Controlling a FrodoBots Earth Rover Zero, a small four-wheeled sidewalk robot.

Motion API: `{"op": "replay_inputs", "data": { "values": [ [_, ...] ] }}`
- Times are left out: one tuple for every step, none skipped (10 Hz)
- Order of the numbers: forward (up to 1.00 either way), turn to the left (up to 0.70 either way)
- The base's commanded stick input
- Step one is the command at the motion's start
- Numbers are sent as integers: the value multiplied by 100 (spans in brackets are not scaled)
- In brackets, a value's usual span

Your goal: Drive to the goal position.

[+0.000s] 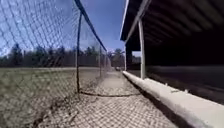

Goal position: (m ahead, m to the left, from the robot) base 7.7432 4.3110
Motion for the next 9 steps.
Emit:
{"op": "replay_inputs", "data": {
  "values": [
    [70,3],
    [70,3],
    [70,3],
    [70,3],
    [70,3],
    [70,3],
    [70,3],
    [70,3],
    [70,3]
  ]
}}
